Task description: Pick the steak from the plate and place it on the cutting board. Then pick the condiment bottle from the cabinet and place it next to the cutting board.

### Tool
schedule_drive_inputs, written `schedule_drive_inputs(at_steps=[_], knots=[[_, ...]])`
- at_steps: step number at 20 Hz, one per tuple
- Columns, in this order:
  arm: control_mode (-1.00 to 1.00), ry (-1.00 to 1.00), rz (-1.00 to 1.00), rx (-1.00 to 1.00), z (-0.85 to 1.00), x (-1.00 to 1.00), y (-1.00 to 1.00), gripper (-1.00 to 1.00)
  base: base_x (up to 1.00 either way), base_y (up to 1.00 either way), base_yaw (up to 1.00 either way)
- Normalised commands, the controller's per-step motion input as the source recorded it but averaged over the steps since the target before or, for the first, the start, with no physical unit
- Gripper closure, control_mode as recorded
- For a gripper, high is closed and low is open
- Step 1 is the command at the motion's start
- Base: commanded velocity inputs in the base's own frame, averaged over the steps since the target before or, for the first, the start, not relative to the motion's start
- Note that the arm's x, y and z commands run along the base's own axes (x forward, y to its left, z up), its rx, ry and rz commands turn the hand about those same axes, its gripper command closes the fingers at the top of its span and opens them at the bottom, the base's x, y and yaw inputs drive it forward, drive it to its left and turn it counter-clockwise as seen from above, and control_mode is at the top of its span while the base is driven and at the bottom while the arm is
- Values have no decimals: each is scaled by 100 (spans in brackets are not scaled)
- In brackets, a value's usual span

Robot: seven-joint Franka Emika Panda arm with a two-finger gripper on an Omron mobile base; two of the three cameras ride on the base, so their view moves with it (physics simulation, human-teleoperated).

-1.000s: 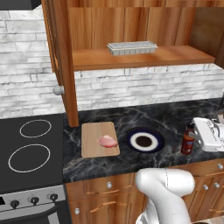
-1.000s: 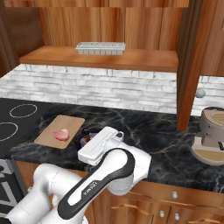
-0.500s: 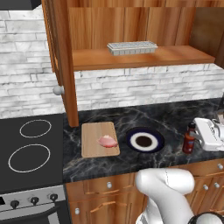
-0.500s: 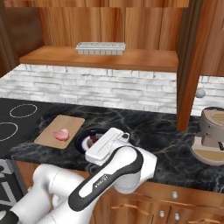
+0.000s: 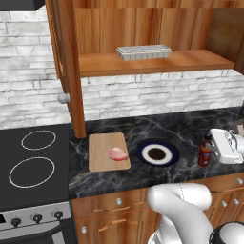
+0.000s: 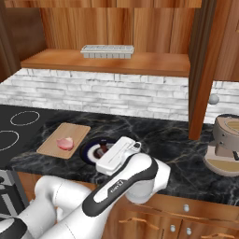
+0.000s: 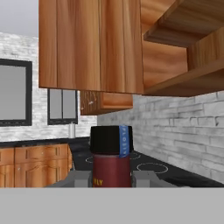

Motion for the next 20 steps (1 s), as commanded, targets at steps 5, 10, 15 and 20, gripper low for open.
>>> schedule_drive_inputs(at_steps=[5,10,15,20], knots=[[-100,-4,0,0,-20,15,-1,100,0,0,0],[-100,-5,0,0,-22,10,-1,100,0,0,0],[-100,-4,0,0,-24,13,-3,100,0,0,0],[-100,-2,-1,0,-20,15,-4,100,0,0,0]])
